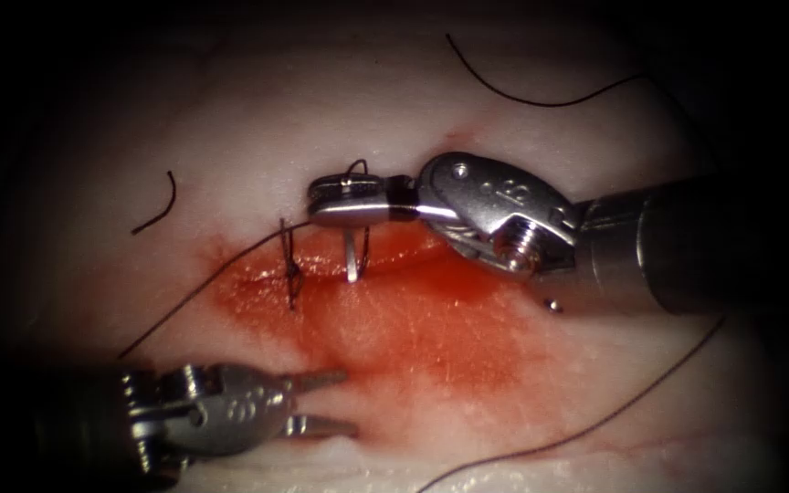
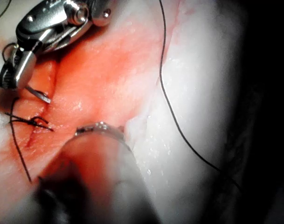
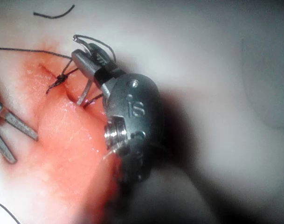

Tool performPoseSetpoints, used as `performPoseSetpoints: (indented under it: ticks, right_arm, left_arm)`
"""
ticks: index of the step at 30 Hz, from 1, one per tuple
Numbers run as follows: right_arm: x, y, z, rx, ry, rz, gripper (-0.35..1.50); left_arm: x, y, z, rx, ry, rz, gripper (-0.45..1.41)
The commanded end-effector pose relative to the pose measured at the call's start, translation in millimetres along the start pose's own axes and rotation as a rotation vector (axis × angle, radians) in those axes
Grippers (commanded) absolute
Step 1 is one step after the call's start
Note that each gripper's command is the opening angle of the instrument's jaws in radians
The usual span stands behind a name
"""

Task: Wound Closure
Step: Push needle through skin below wound with right needle driver

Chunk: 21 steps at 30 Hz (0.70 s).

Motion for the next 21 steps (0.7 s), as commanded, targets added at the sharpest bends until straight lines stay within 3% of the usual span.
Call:
performPoseSetpoints:
  ticks: [1,7,21]
  right_arm:
    - [-0.3,0.1,0.8,-0.002,0.009,0.021,-0.35]
    - [-0.2,0.2,0.8,-0.033,0.042,0.121,-0.35]
    - [-0.3,-0.5,1.0,-0.031,0.063,0.194,-0.35]
  left_arm:
    - [0.0,0.1,0.9,0.0,0.0,0.0,0.15]
    - [-0.2,0.4,1.3,0.005,0.0,-0.004,0.15]
    - [-0.5,0.3,1.7,0.009,0.0,-0.006,0.15]
